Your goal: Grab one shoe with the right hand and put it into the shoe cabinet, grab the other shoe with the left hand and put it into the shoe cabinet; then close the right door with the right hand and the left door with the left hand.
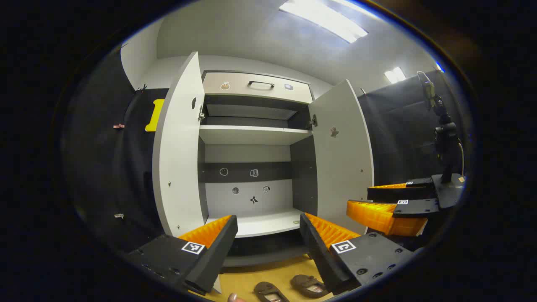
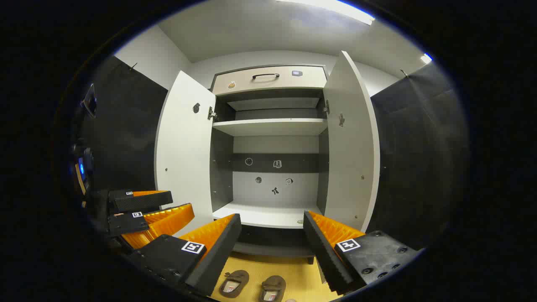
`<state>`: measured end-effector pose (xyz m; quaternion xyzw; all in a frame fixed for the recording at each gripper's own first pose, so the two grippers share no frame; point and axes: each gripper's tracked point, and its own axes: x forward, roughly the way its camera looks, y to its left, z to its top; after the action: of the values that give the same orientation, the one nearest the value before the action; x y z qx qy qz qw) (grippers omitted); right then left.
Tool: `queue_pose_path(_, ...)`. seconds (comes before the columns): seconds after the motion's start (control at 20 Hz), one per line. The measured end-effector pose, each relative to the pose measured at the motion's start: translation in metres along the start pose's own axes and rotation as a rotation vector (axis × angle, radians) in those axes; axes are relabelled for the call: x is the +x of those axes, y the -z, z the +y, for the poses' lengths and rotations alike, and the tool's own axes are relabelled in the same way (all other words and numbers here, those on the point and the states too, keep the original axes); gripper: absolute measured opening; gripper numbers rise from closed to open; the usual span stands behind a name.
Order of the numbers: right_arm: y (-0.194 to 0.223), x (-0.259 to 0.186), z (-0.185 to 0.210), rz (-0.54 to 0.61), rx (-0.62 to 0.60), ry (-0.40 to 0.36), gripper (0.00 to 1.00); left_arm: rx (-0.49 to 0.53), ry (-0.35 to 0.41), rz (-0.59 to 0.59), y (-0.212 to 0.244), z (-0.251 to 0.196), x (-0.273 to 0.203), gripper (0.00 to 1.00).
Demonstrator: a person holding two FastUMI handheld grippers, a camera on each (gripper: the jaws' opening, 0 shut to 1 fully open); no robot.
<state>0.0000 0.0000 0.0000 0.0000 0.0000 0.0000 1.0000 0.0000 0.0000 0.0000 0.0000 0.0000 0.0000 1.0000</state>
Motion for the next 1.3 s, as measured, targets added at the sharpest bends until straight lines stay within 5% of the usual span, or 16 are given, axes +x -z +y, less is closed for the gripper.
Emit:
queue_pose_path(0.85,0.030,0.008,0.000,0.078,0.008,0.009,0.98,-0.020,-0.010,0.032,0.016,0.012,0.001,0.94)
queue_pose_path(1.3,0.108,0.019,-0.001,0.232,0.032,0.020,0.98,0.006,-0.052,0.044,0.032,0.031,0.014,0.94)
